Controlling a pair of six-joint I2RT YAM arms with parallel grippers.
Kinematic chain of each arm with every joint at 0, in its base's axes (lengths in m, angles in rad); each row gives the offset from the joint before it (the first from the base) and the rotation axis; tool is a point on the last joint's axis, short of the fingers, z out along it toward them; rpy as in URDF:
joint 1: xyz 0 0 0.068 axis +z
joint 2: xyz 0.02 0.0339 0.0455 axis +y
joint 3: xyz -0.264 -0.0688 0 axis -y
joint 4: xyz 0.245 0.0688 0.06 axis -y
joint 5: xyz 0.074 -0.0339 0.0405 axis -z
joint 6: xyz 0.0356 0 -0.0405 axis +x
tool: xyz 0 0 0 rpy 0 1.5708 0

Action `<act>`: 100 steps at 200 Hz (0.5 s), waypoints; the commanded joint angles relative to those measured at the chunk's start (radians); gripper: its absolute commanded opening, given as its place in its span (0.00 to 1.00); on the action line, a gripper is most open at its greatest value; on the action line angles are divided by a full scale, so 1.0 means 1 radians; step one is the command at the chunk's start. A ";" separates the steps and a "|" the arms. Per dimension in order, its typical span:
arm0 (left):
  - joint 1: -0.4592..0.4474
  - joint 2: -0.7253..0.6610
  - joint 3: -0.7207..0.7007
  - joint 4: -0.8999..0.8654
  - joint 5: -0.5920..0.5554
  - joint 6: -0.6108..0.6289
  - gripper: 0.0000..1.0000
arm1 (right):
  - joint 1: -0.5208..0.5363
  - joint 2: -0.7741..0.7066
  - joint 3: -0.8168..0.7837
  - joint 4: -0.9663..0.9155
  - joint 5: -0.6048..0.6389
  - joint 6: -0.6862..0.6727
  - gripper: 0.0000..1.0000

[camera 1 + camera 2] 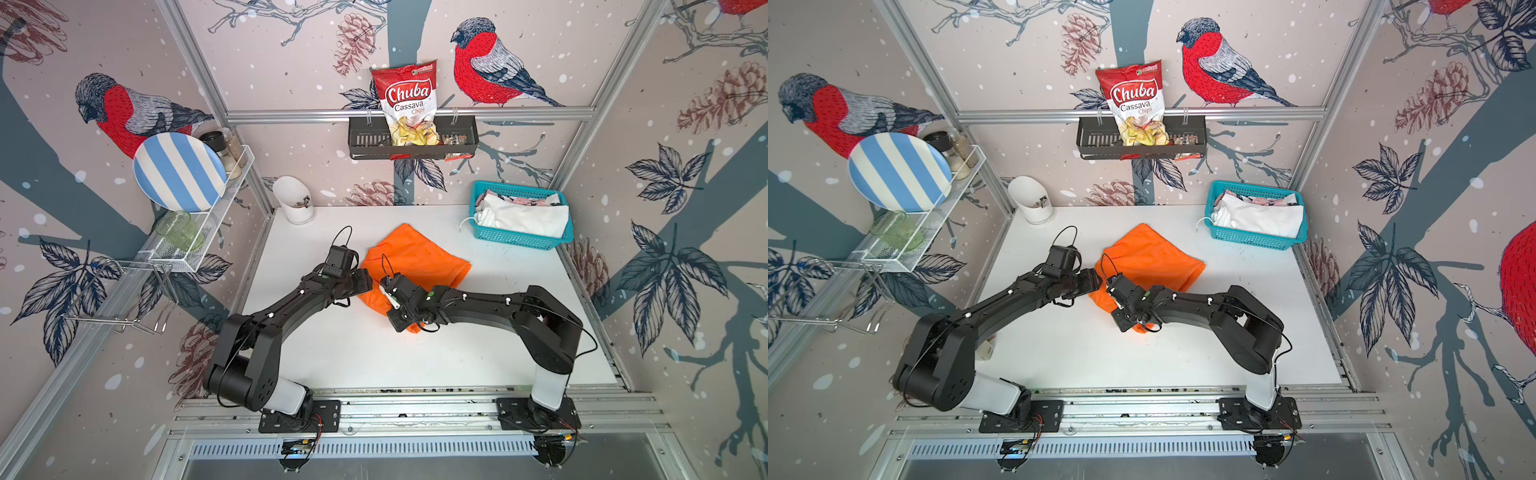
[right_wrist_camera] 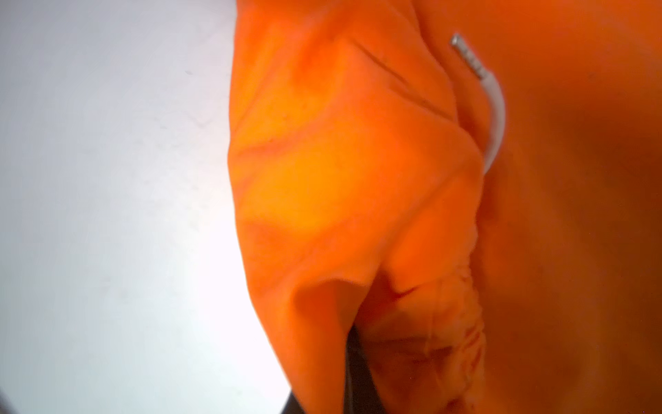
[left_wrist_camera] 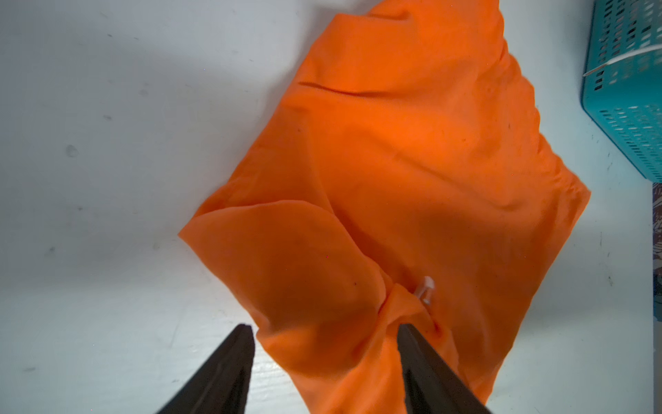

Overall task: Roll up the shorts
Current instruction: Roll the shorts at the center of the board.

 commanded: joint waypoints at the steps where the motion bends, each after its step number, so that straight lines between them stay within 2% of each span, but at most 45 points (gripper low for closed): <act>1: 0.008 -0.065 -0.006 -0.090 -0.035 0.020 0.69 | -0.040 -0.014 -0.063 0.183 -0.442 0.161 0.00; 26: 0.010 -0.138 -0.026 -0.127 -0.031 0.012 0.70 | -0.078 -0.015 -0.159 0.458 -0.682 0.346 0.00; 49: 0.009 -0.181 -0.044 -0.145 -0.008 0.006 0.71 | -0.113 -0.021 -0.263 0.752 -0.794 0.542 0.00; 71: 0.010 -0.184 -0.059 -0.157 0.008 -0.008 0.71 | -0.187 0.007 -0.385 1.016 -0.817 0.724 0.00; 100: 0.007 -0.180 -0.089 -0.150 0.025 -0.038 0.71 | -0.271 0.101 -0.465 1.117 -0.780 0.798 0.00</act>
